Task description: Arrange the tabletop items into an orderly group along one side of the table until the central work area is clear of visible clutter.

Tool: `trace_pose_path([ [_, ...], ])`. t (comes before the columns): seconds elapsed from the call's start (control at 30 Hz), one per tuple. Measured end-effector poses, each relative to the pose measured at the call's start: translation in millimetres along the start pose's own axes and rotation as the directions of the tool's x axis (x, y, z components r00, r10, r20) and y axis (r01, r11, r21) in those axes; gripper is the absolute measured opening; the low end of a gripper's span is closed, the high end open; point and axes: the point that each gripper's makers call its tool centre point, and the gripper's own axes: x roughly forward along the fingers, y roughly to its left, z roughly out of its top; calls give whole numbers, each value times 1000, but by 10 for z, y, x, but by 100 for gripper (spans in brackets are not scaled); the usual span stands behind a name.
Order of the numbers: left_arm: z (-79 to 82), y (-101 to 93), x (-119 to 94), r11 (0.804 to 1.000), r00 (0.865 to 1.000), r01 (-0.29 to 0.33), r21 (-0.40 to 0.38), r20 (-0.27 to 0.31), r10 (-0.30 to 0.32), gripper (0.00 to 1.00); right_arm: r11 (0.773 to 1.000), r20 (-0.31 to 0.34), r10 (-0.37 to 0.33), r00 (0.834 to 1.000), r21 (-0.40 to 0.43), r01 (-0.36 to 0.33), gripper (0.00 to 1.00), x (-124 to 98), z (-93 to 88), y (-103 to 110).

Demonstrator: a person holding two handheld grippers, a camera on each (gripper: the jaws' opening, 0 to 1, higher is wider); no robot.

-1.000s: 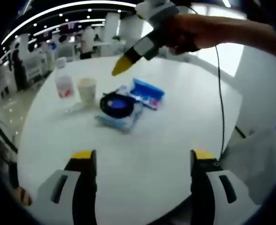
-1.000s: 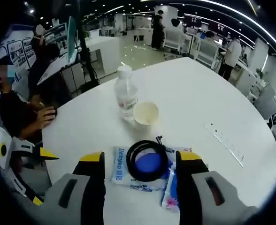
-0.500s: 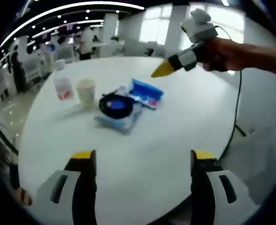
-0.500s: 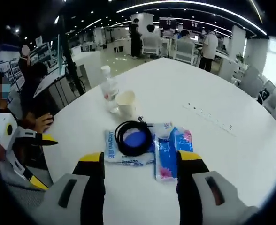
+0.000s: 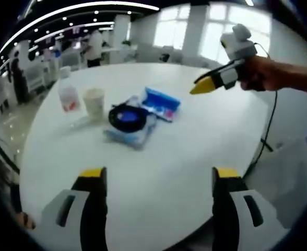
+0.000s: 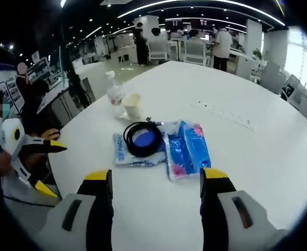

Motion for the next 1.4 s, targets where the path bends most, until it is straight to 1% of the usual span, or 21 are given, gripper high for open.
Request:
trace_pose_path([
  [0.4,-11,1,13,1000,1000,4,-8,-5,-4,80,999,26,5,1000,44,-6,70,-63,-83,-2],
  [0.83,-29,-3,25,1000,1000,6,-5,-17,-6,80,996,18,3,1000,86,-5,69,-125,-314,-12],
  [1.0,-30,-10,23,1000,1000,5,-1,-19,-5,80,991,38,7,999,134,-12,69,-142,-343,-6],
  [1.13,-34,-8,18,1000,1000,3,1,-22,-3,80,990,38,8,999,138,-13,69,-151,-387,24],
  [1.4,-57,-36,23,1000,999,12,7,-33,-11,80,987,27,11,1000,161,-15,68,-177,-541,47],
])
